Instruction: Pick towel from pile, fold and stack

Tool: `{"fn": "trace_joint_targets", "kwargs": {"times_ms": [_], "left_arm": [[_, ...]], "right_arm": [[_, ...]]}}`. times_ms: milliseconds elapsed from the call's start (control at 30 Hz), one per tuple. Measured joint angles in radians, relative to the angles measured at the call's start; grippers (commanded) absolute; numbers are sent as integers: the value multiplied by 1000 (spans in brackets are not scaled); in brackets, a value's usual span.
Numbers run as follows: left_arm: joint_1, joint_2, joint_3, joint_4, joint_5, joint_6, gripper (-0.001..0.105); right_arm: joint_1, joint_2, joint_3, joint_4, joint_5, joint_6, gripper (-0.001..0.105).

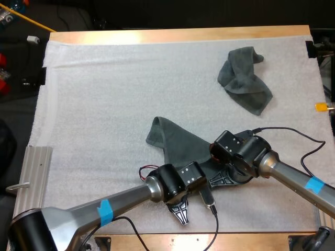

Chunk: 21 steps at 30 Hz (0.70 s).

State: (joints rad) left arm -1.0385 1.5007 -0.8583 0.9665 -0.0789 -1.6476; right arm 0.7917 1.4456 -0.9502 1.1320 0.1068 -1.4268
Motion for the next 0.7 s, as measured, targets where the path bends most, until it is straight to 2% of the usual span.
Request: {"fn": "trace_joint_targets", "kwargs": {"times_ms": [267, 367, 400, 433, 700], "left_arm": [[0, 1, 0, -9, -43, 0, 35], [0, 1, 0, -10, -44, -2, 18], [0, 1, 0, -10, -46, -6, 6], [0, 1, 0, -10, -46, -12, 0], [0, 1, 0, 3, -59, -46, 0]], "right_arm": [[0, 0, 0, 2, 2, 0, 0], [0, 0, 0, 3, 2, 0, 0], [0, 0, 0, 4, 2, 0, 0], [0, 0, 0, 5, 2, 0, 0], [0, 0, 0, 5, 8, 0, 0]]}}
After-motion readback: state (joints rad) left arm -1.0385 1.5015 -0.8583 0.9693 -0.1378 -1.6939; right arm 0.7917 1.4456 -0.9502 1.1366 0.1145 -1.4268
